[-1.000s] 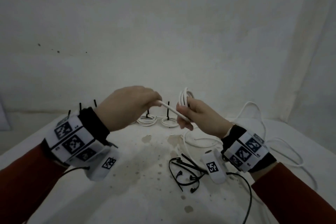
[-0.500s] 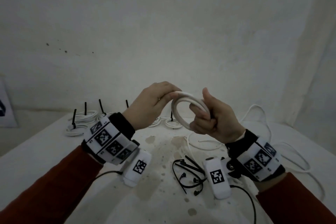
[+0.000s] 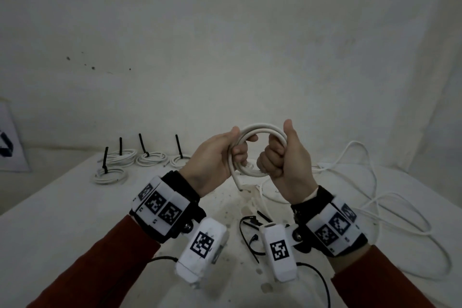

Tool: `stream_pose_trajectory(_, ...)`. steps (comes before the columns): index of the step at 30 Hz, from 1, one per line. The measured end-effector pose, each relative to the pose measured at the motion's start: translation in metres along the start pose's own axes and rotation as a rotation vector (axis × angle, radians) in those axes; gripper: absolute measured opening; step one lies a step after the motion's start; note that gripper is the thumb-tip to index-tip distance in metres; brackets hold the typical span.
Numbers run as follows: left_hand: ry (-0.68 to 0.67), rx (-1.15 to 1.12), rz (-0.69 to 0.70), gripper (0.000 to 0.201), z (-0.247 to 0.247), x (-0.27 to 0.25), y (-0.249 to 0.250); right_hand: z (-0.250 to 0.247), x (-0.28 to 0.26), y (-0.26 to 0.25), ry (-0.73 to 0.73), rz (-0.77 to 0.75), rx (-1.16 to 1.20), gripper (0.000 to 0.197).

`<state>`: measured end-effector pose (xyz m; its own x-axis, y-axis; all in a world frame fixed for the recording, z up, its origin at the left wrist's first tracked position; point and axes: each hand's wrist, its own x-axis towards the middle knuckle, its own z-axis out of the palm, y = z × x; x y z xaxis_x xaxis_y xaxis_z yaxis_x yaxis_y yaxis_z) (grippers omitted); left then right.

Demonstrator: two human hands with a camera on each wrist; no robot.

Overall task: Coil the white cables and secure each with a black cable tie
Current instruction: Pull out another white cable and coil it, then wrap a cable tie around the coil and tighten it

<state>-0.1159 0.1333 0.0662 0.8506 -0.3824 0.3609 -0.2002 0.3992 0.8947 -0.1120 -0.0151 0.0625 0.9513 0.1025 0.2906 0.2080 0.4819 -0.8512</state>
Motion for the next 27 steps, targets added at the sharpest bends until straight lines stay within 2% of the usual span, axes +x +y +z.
stream_pose_trajectory(4,0.028,0.036,0.001,0.036,-0.004,-0.001,-0.006,-0.001,0.002,0.006,0.122,-0.047,-0.253,0.06)
stream_pose_trajectory(9,0.106,0.187,0.038,0.036,-0.007,0.0,-0.012,0.003,-0.003,0.0,0.114,-0.106,-0.456,0.058)
stream_pose_trajectory(12,0.113,0.194,0.02,0.038,-0.002,0.0,-0.016,0.005,-0.003,0.003,0.178,-0.09,-0.406,0.058)
stream_pose_trajectory(15,0.08,0.084,-0.03,0.038,0.003,-0.004,-0.02,-0.001,-0.001,0.01,0.261,-0.083,-0.252,0.054)
stream_pose_trajectory(18,0.083,-0.049,-0.114,0.035,0.002,-0.008,-0.024,-0.011,-0.001,0.019,0.245,-0.014,-0.139,0.053)
stream_pose_trajectory(20,0.094,-0.049,-0.149,0.031,-0.001,-0.01,-0.029,-0.021,-0.001,0.028,0.193,0.044,-0.175,0.053)
stream_pose_trajectory(24,0.12,0.191,-0.177,0.029,-0.014,-0.016,-0.046,-0.044,-0.003,0.044,0.12,0.072,-0.563,0.046)
stream_pose_trajectory(27,0.133,0.47,-0.18,0.029,-0.031,-0.023,-0.06,-0.064,-0.005,0.054,0.065,0.125,-0.97,0.02)
